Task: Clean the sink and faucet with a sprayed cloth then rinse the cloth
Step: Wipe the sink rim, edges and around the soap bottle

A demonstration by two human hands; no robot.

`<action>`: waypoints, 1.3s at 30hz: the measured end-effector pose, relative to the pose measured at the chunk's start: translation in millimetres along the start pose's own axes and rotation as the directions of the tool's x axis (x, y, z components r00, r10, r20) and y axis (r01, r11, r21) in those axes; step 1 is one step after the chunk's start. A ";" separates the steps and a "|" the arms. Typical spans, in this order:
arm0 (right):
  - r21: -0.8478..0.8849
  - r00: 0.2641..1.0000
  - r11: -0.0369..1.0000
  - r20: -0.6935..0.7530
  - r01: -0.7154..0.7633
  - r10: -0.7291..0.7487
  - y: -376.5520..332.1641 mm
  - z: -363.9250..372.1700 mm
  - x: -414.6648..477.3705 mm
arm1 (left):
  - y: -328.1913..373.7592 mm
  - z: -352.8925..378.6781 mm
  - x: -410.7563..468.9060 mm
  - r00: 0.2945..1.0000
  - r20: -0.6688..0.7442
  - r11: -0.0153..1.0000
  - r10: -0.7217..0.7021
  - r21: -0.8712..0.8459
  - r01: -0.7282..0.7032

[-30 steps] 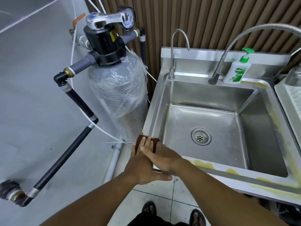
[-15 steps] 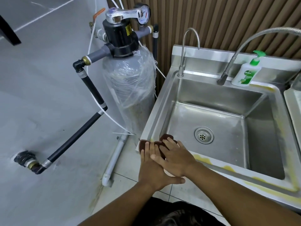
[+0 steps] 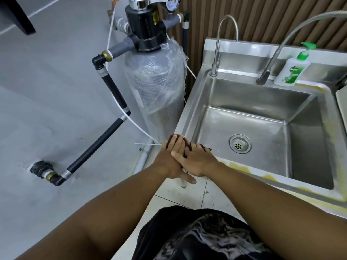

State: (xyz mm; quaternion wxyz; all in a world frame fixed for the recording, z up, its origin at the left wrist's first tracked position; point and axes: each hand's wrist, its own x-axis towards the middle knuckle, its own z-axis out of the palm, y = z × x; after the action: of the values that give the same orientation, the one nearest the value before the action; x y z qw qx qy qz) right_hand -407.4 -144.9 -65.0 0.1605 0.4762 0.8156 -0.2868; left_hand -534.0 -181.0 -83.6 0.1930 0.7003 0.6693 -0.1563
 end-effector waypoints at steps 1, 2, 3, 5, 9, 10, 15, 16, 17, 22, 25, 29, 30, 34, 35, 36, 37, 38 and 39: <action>0.042 0.999 0.999 0.006 -0.035 0.035 -2.8 -0.3 4.0 | -2.4 -5.3 5.3 1.000 0.024 1.000 0.009 0.024 -0.010; 0.079 0.998 0.995 0.007 -0.060 0.060 -4.0 -0.4 6.7 | -4.5 -10.8 9.5 0.998 0.051 0.999 0.020 0.037 -0.022; 0.102 0.997 0.992 -0.003 -0.072 0.073 -3.5 0.0 8.6 | -6.1 -15.2 13.1 0.997 0.071 0.998 0.032 0.047 -0.036; 0.107 0.997 0.993 -0.042 -0.055 0.059 1.3 2.9 8.6 | -8.7 -20.5 15.7 0.994 0.086 0.997 0.060 0.043 -0.064; 0.065 0.996 0.998 -0.086 -0.011 0.017 10.7 15.5 0.8 | -18.9 -17.9 6.7 0.985 0.076 0.985 0.154 0.071 -0.160; 0.059 0.995 0.998 -0.099 0.004 0.002 12.6 17.8 -0.5 | -20.8 -17.9 0.6 0.981 0.070 0.979 0.182 0.081 -0.188; 0.101 0.991 0.994 -0.129 0.046 -0.033 19.1 24.7 -12.3 | -22.4 -2.1 -20.7 0.961 -0.074 0.964 0.265 0.052 -0.262; 0.102 0.990 0.994 -0.136 0.050 -0.036 20.1 25.6 -15.1 | -20.4 2.6 -20.6 0.963 -0.095 0.967 0.254 0.028 -0.252; 0.096 0.989 0.994 -0.142 0.052 -0.038 21.4 25.8 -17.2 | -16.9 6.8 -20.2 0.963 -0.113 0.970 0.243 0.006 -0.244; 0.045 0.981 0.997 -0.188 0.064 -0.055 37.5 24.2 -27.5 | 12.4 20.6 -22.4 0.969 -0.151 0.966 0.195 -0.140 -0.216; 0.036 0.975 0.998 -0.219 0.050 -0.040 56.7 24.6 -38.2 | 41.0 19.9 -24.0 0.967 -0.152 0.957 0.204 -0.179 -0.230; 0.022 0.964 1.000 -0.266 0.003 0.003 85.2 21.0 -51.3 | 75.0 23.5 -20.6 0.959 -0.145 0.948 0.245 -0.174 -0.268; 0.009 0.963 1.000 -0.268 -0.003 0.005 89.0 20.5 -54.8 | 78.9 26.0 -19.2 0.958 -0.135 0.950 0.254 -0.152 -0.273; -0.052 0.985 0.999 -0.170 0.009 -0.018 80.7 19.9 -60.1 | 69.1 32.6 -16.8 0.973 -0.109 0.976 0.203 -0.056 -0.210; -0.056 0.991 0.998 -0.135 0.011 -0.019 74.0 19.8 -59.0 | 61.3 33.4 -17.5 0.981 -0.100 0.984 0.169 -0.041 -0.173; -0.055 0.994 0.998 -0.109 0.016 -0.022 65.9 20.0 -56.7 | 52.6 33.7 -18.2 0.986 -0.094 0.990 0.134 -0.020 -0.137; -0.055 0.996 0.998 -0.087 0.024 -0.028 56.6 20.8 -52.0 | 42.9 32.7 -19.4 0.990 -0.090 0.994 0.105 0.004 -0.105; -0.053 0.997 0.998 -0.067 0.029 -0.033 46.1 21.5 -46.5 | 32.9 30.5 -21.0 0.993 -0.085 0.996 0.083 0.032 -0.080; -0.048 0.998 0.998 -0.048 0.031 -0.033 35.1 21.8 -39.7 | 23.0 27.4 -22.3 0.995 -0.079 0.996 0.065 0.062 -0.060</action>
State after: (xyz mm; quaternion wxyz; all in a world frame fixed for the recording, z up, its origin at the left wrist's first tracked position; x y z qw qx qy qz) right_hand -357.5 -172.2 -71.9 0.1471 0.4662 0.8334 -0.2580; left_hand -511.2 -214.4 -95.6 0.1494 0.7321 0.6493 -0.1416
